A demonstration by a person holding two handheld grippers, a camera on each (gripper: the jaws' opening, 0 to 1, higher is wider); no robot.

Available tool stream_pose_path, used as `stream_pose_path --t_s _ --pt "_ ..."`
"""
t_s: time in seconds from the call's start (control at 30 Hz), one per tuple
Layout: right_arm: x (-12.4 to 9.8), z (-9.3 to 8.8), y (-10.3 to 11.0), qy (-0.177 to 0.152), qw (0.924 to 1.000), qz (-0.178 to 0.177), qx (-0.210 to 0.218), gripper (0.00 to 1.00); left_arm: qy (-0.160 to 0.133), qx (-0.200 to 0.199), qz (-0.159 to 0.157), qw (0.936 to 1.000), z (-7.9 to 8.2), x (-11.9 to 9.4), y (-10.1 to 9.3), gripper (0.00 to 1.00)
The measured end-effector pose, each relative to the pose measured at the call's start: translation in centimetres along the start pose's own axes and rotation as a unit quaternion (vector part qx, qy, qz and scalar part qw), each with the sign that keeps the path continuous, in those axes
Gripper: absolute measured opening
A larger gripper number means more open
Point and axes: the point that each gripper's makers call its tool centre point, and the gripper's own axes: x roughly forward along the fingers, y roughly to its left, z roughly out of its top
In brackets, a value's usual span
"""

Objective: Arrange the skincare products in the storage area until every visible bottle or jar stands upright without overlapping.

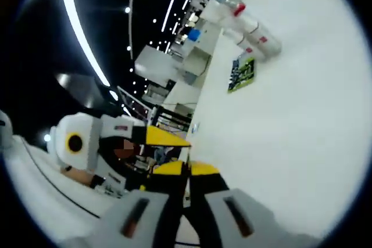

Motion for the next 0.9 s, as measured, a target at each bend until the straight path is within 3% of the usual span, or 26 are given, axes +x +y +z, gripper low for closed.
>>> stream_pose_path --t_s 0.2,0.27,0.37,0.4,0.43,0.47,0.5,0.53,0.57,0.6,0.63,0.7,0.73,0.77,0.8,0.83,0.87,0.9 --pt "-0.2 1.2 0.0 -0.022 0.9997 0.002 0.011 0.00 -0.043 -0.088 0.026 0.9948 0.1 -0.6 1.2 0.43" --pt "-0.5 1.9 0.2 -0.035 0.9993 0.004 0.013 0.00 -0.072 -0.132 0.037 0.9879 0.4 -0.9 1.8 0.45" --pt "-0.9 2.8 0.7 -0.057 0.9980 0.017 0.021 0.00 -0.107 -0.222 0.042 0.9682 0.5 -1.1 2.6 0.49" --pt "-1.0 3.3 1.1 -0.068 0.9971 0.028 0.020 0.00 -0.127 -0.272 0.042 0.9529 0.6 -1.2 3.0 0.50" --pt "-1.2 3.6 1.2 -0.074 0.9966 0.029 0.018 0.00 -0.150 -0.323 0.037 0.9337 0.7 -1.3 3.3 0.51" --pt "-1.3 3.8 1.2 -0.079 0.9963 0.030 0.018 0.00 -0.158 -0.336 0.035 0.9278 0.8 -1.3 3.3 0.51" --pt "-1.4 4.3 1.3 -0.087 0.9954 0.036 0.020 0.00 -0.187 -0.389 0.027 0.9016 1.0 -1.5 3.7 0.51" --pt "-1.5 4.7 1.5 -0.096 0.9943 0.042 0.022 0.00 -0.188 -0.435 0.029 0.8802 0.6 -1.5 3.8 0.51" --pt "-1.6 5.2 1.8 -0.106 0.9926 0.052 0.026 0.00 -0.184 -0.448 0.025 0.8746 0.3 -1.4 3.7 0.51" --pt "-1.7 5.4 1.9 -0.109 0.9921 0.055 0.026 0.00 -0.186 -0.449 0.023 0.8736 0.4 -1.3 3.6 0.50" --pt "-1.7 5.8 2.3 -0.118 0.9904 0.067 0.028 0.00 -0.200 -0.462 0.016 0.8639 0.7 -1.3 3.5 0.47" --pt "-1.8 6.4 2.9 -0.130 0.9874 0.084 0.034 0.00 -0.250 -0.511 -0.031 0.8217 2.6 -1.6 2.8 0.38" --pt "-1.7 6.4 3.1 -0.130 0.9868 0.090 0.034 0.00 -0.258 -0.522 -0.040 0.8120 2.9 -1.7 2.7 0.31" --pt "-1.7 6.5 3.3 -0.132 0.9864 0.092 0.033 0.00 -0.282 -0.553 -0.053 0.7824 3.5 -1.9 2.9 0.26" --pt "-1.7 6.6 3.3 -0.133 0.9862 0.092 0.032 0.00 -0.295 -0.568 -0.061 0.7664 3.7 -2.0 3.1 0.23" --pt "-1.6 6.8 3.5 -0.139 0.9850 0.096 0.032 0.00 -0.300 -0.574 -0.065 0.7592 3.9 -2.1 3.1 0.21" --pt "-1.6 6.9 3.5 -0.141 0.9847 0.097 0.032 0.00 -0.319 -0.596 -0.067 0.7334 4.1 -2.2 3.5 0.21" --pt "-1.7 7.0 3.6 -0.144 0.9840 0.099 0.033 0.00 -0.325 -0.601 -0.070 0.7267 4.3 -2.2 3.5 0.19"
